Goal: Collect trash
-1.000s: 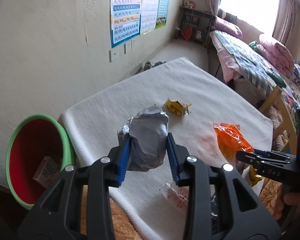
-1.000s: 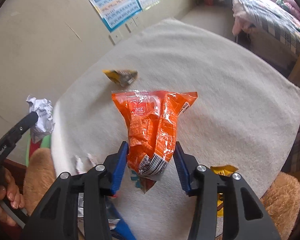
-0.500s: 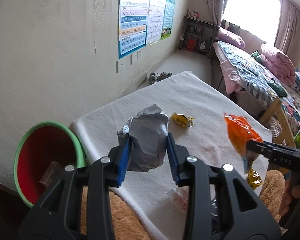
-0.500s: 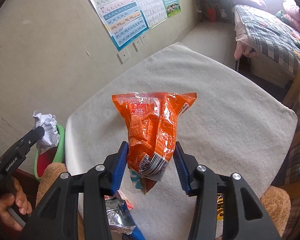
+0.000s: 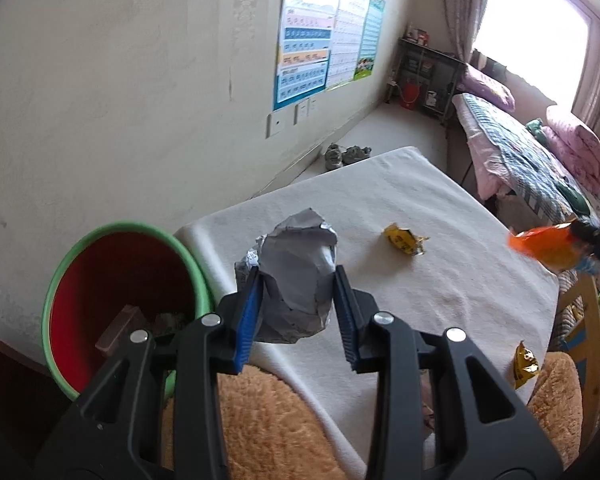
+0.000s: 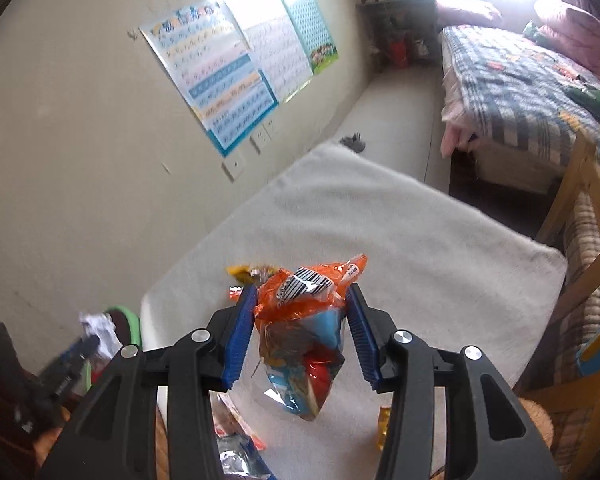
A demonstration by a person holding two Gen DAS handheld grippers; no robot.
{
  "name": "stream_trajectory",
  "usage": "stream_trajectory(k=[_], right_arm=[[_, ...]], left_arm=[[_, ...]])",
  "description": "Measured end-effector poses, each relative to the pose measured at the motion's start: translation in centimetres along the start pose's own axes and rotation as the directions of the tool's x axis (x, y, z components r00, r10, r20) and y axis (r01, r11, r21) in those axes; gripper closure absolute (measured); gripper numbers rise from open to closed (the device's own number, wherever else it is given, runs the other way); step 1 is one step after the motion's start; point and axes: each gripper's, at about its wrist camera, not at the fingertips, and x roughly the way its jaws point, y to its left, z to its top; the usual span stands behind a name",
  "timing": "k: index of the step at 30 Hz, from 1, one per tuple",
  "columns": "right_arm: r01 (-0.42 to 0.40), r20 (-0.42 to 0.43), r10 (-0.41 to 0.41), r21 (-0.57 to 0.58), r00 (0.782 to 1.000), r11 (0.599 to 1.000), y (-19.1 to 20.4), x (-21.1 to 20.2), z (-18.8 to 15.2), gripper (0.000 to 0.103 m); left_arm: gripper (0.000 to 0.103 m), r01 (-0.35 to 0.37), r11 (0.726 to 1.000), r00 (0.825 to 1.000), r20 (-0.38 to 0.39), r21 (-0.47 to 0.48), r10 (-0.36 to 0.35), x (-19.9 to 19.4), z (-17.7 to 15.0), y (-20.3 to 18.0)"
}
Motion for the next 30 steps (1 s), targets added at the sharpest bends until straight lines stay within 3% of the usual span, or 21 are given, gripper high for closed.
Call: stream_trajectory(k=[8,13,24,26,27,30], right_arm=[[0.034,-0.119,-0.045,-0.096,0.992,0.995,2.2,5.0,-2.5,0.059],[0.013,-0.207,-0.038,-0.123,0.977,0.992,2.8,8.0,-5.3,0.059],[-0.003,-0.349,-0.043,-0.130,0.936,0.991,1.6,9.4,-9.2,0.056],[-0.003,-0.343,-0.040,-0.124,0.939,0.992,1.3,8.8,-9.5,0.044],[0.012,-0.316,-0.050,-0.120,0.947,0.993,0.8,8.0,-9.4,0.033],[0.049,-0.271,-0.076,-0.104,0.959,0.993,-0.9,6.4,-9.2,0.029]], left_arm=[[0.069,-0.013,1.000,1.000,-0.009,-0.014,0.013,0.0,-0.4,1.2],[0.069,-0.028,1.000,0.999,-0.022,-0.009,0.028,0.2,-0.8,1.7],[0.069,-0.010,1.000,0.999,-0.037,-0.002,0.010,0.7,-0.9,0.7],[0.069,-0.003,1.000,0.999,-0.040,0.008,0.004,0.6,-1.1,0.4],[0.069,-0.003,1.000,0.999,-0.041,0.014,0.004,0.6,-1.1,0.2],[0.069,-0.001,1.000,0.999,-0.046,0.026,0.002,0.4,-1.3,0.0]])
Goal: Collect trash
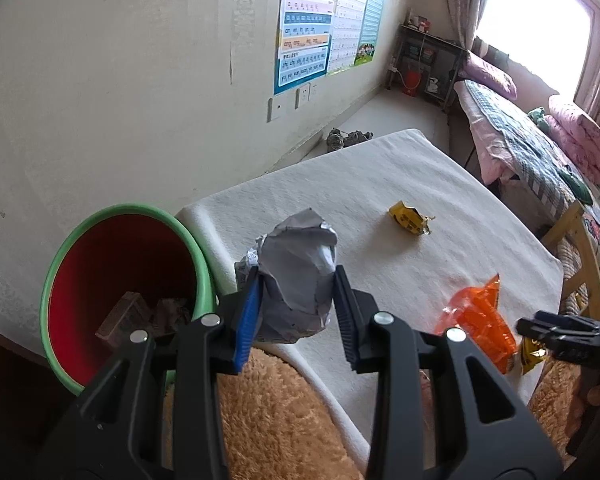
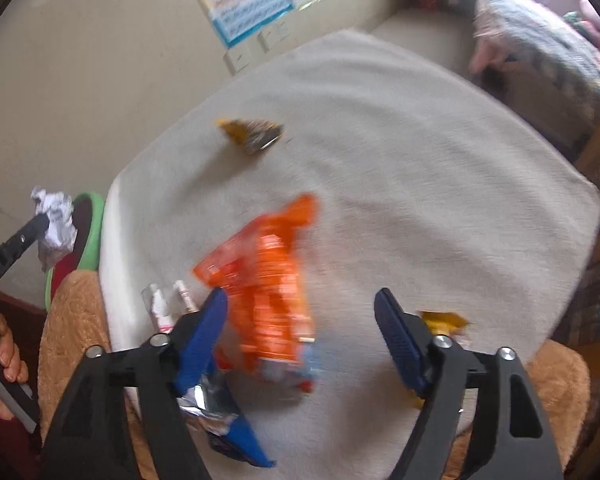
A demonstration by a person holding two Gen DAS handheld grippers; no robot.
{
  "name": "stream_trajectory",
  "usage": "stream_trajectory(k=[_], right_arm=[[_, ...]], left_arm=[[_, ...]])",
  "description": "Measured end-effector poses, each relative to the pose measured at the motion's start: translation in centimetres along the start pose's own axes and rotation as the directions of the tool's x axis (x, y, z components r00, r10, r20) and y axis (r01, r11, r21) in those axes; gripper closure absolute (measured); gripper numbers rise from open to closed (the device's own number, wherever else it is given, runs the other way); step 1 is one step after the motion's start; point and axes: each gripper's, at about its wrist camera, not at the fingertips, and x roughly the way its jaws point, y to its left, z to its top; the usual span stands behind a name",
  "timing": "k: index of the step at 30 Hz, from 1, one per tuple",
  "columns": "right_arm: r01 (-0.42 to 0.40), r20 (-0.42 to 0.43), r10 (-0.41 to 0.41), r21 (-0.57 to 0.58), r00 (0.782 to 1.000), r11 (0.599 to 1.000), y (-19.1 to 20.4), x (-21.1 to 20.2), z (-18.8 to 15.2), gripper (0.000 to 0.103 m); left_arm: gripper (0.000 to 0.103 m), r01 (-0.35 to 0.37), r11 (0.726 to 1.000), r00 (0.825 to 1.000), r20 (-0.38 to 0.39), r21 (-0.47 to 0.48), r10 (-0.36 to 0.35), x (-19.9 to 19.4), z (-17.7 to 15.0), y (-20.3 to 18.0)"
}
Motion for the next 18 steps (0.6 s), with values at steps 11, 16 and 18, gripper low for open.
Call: stream_trajectory(k=[11,16,18], right_arm=[[0.118,-0.091,-0.109,0.103,0.990,0.988,-5.8,1.2,-3.4,0.036],[0.076,-0.083,-0.063,0.162,0.995,0.984,-6.5,1.5,-3.2,0.066],[0.070,-0.060,-0.062,0.149,0.996,0.986,-6.1,0.9,-2.8,0.068]], left_arm=[[0.069,0.020,0.999,1.000,-0.017,0.031,-0.019,0.5,-0.1,-1.9],[0.069,0.013,0.999,1.000,-0.012,0.032,-0.012,0.2,0.1,-1.9],[0.069,0.005,1.000,1.000,-0.009,0.027,-0.005,0.1,0.2,-1.7]])
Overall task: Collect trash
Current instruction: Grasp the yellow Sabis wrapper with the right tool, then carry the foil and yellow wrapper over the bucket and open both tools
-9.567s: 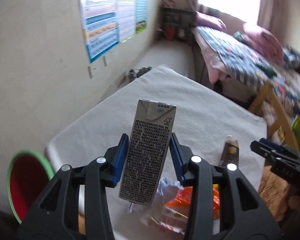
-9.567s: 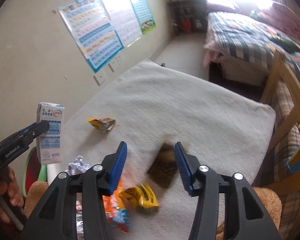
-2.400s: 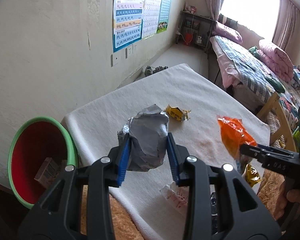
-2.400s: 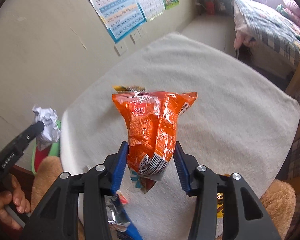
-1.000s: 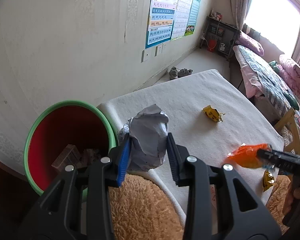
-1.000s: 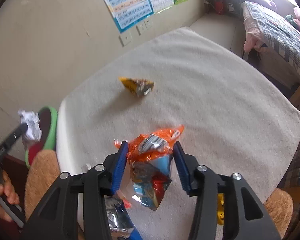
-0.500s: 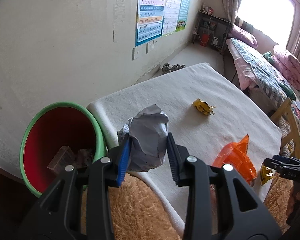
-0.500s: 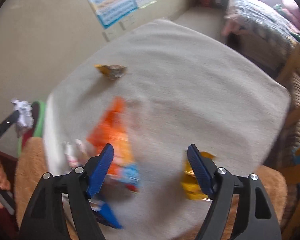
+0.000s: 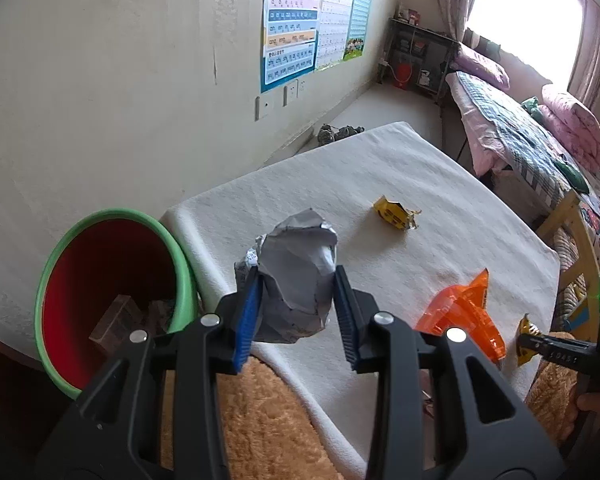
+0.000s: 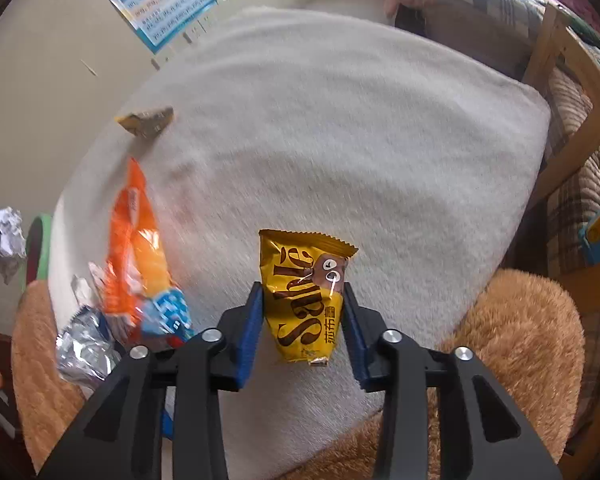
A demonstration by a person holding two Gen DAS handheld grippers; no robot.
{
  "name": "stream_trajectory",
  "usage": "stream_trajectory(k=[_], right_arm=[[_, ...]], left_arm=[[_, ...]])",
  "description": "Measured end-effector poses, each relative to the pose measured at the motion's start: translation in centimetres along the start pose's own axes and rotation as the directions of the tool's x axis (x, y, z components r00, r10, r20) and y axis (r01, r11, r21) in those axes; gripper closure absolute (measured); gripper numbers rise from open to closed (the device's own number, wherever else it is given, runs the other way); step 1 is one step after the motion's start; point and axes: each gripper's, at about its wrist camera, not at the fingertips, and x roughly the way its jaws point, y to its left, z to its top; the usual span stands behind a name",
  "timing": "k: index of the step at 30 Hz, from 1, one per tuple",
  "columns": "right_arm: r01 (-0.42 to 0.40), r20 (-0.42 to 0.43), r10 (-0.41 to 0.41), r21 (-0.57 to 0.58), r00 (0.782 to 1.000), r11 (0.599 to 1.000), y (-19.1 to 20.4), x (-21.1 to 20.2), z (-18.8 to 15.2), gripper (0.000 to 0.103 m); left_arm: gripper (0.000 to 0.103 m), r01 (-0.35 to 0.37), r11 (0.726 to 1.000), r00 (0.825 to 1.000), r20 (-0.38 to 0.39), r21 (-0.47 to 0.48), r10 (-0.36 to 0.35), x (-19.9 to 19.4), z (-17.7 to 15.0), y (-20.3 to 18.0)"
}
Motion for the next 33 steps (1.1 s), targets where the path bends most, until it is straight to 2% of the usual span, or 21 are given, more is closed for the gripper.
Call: stream_trajectory(k=[8,15,23,29,33], right_arm=[[-0.051,0.088,0.056,-0.052,0.995,0.997,3.3,-3.0,2.2,0.068],[-0.119,0.152,0.155,-0.221,0.976,0.968,11.5,-5.1,4.3,0.068],[-0.196,0.116,0.254,-0.370,0.960,0.908,20.2,-4.2,5.2,0.068],[-0.234,0.066,0.294,-0.454,0.954,0.860,25.7,-3.0,5.0,0.068],[-0.272,0.043,0.336,-0.496,0.941,0.825,29.8,-2.4,4.7,0.068]], left_arm=[[0.069,-0.015,0.999,1.000,0.015,-0.043,0.016,-0.4,0.5,1.3],[0.069,-0.037,0.997,0.998,0.054,-0.063,0.040,-1.7,1.0,2.8],[0.068,-0.089,0.989,0.991,0.090,-0.120,0.100,-2.9,1.3,6.9],[0.068,-0.154,0.966,0.984,0.060,-0.206,0.169,-2.9,-0.1,11.4],[0.068,-0.202,0.946,0.976,0.033,-0.254,0.217,-2.8,-0.8,14.3]])
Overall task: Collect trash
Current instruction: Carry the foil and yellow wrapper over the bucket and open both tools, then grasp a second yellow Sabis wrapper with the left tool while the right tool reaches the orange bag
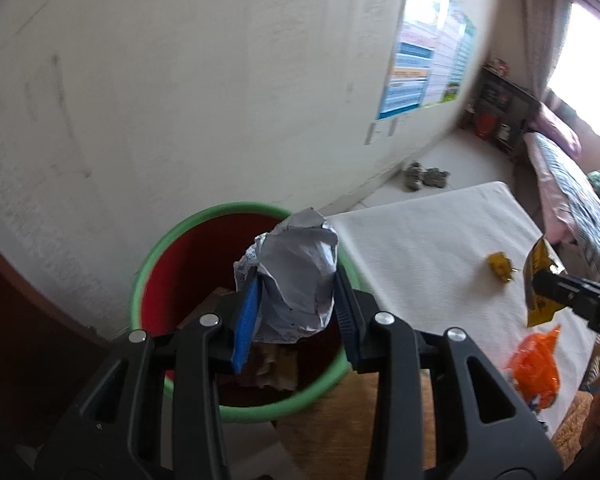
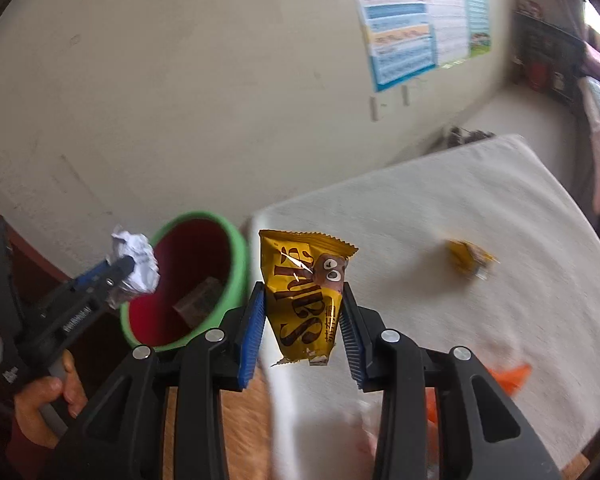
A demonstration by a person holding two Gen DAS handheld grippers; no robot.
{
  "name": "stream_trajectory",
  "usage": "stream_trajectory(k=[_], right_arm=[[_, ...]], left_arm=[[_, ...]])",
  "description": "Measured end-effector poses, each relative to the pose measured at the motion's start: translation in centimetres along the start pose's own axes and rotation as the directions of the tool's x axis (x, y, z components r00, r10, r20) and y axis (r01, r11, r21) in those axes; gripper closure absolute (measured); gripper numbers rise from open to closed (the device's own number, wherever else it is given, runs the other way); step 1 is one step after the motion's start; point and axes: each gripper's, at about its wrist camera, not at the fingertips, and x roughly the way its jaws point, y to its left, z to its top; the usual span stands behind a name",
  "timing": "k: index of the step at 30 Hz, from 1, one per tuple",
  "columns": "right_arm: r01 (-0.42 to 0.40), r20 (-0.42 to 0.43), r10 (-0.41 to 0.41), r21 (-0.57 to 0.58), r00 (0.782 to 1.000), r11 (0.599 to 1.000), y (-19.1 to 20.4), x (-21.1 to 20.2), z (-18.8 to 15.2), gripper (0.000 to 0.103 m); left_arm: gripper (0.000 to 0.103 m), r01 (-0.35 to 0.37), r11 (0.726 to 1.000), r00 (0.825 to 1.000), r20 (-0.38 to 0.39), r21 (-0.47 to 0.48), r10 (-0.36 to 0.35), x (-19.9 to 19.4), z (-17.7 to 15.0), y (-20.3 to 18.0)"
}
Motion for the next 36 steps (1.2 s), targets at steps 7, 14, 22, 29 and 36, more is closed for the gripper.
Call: stream_trajectory(k=[7,14,22,29,36], right_arm=[[-0.062,-0.044,0.058,-0.083,0.997,0.995,4.4,3.7,1.9,0.066],[-0.099,-0.131,0.081,-0.135,0.988,0.986,7.1,7.7,1.3,0.067],[-0.153,-0.139,0.124,-0.223,0.982,0.963,11.0,9.4,2.1,0.066],[-0.176,-0.117,0.154,-0.214,0.981,0.961,11.4,9.8,2.2,0.047],[-0.158,-0.074,0.146,-0.195,0.987,0.968,10.2,7.1,2.1,0.039]], left_arm=[[0.068,-0.068,0.996,0.997,-0.028,-0.051,0.066,1.3,-0.1,3.2],[0.068,-0.090,0.993,0.994,-0.067,-0.075,0.085,2.6,-0.8,4.8],[0.068,-0.092,0.990,0.992,-0.101,-0.108,0.081,4.1,-1.1,6.2],[0.043,-0.103,0.981,0.992,-0.090,-0.163,0.089,3.9,-1.4,7.6],[0.042,-0.105,0.979,0.992,-0.086,-0.172,0.091,3.1,-1.5,7.5]])
